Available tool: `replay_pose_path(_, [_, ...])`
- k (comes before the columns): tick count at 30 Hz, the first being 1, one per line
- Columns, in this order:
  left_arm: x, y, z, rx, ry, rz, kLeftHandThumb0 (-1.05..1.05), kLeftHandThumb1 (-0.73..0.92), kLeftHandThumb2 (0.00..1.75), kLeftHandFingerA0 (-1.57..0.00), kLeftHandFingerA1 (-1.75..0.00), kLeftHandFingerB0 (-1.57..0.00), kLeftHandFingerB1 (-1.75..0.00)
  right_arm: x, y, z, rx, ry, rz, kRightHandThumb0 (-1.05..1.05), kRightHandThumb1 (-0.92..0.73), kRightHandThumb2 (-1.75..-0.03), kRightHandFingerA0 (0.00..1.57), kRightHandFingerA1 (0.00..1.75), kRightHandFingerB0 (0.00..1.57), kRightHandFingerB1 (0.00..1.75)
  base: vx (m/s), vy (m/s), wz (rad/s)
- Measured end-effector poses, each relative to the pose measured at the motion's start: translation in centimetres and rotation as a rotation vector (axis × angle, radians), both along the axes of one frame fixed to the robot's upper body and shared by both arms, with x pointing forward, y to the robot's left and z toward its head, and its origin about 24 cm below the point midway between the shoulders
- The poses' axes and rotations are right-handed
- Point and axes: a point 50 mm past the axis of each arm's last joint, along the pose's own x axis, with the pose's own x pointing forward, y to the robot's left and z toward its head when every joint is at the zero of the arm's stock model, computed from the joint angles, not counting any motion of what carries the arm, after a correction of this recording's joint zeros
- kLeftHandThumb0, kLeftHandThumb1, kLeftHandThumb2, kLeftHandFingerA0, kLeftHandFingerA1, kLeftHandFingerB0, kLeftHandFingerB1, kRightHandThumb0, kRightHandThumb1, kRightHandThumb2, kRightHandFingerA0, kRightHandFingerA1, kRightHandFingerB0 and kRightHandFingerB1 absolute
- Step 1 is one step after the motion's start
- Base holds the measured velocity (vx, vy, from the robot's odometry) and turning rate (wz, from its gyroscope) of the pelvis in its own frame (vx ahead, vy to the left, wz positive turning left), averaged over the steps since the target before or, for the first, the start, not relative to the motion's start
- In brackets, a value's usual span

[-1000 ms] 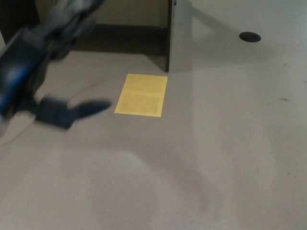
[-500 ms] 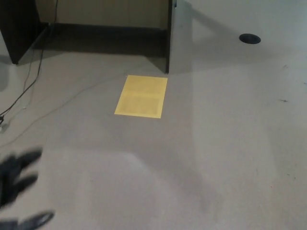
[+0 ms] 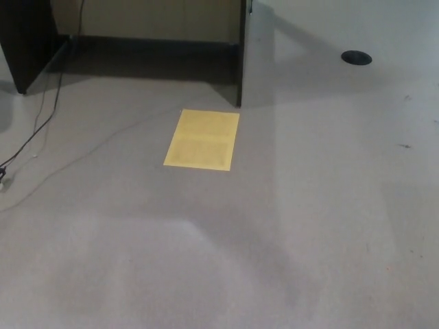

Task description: A person is holding a toilet paper roll and the robot extends its left hand to grab the roll by inserting its thumb into the gap in the middle and brings its hand down by its side. Then it extends its arm again to hand the toilet paper roll back to the person.

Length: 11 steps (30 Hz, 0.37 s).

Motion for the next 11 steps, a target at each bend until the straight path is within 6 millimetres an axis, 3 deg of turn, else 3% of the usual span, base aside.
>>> replay_pose_path(1, [-0.3,0.1,-0.3,0.005,0.011,0.007,-0.15,0.52,0.58,-0.18,-0.34,-0.19,-0.29,0.0,0.0,0.0,0.001,-0.001,-0.003,-0.4,-0.54,-0.84,0.65,0.67,0.43,0.53,0.0,0.0,0.0])
replay_pose_path(2, [-0.6,0.2,-0.7,0.014,0.023,0.015,-0.14,0.53,0.57,-0.17,-0.35,-0.2,-0.28,0.0,-0.1,0.0,0.003,-0.004,-0.007,-0.33,-0.66,-0.6,0.69,0.58,0.5,0.41,0.0,0.0,0.0])
replay_pose_path(7, [-1.2,0.6,-1.5,0.061,0.044,0.028,-0.16,0.52,0.56,-0.21,-0.35,-0.23,-0.29,0.1,-0.2,0.1,0.008,-0.013,-0.021,-0.34,-0.65,-0.59,0.73,0.67,0.54,0.42,0.0,0.0,0.0])
replay_pose_path(11, [-1.2,1.0,-1.6,0.102,0.03,0.032,-0.18,0.53,0.56,-0.21,-0.35,-0.23,-0.29,0.2,-0.2,0.2,0.01,-0.02,-0.026,-0.34,-0.66,-0.59,0.73,0.6,0.54,0.43,0.0,0.0,0.0])
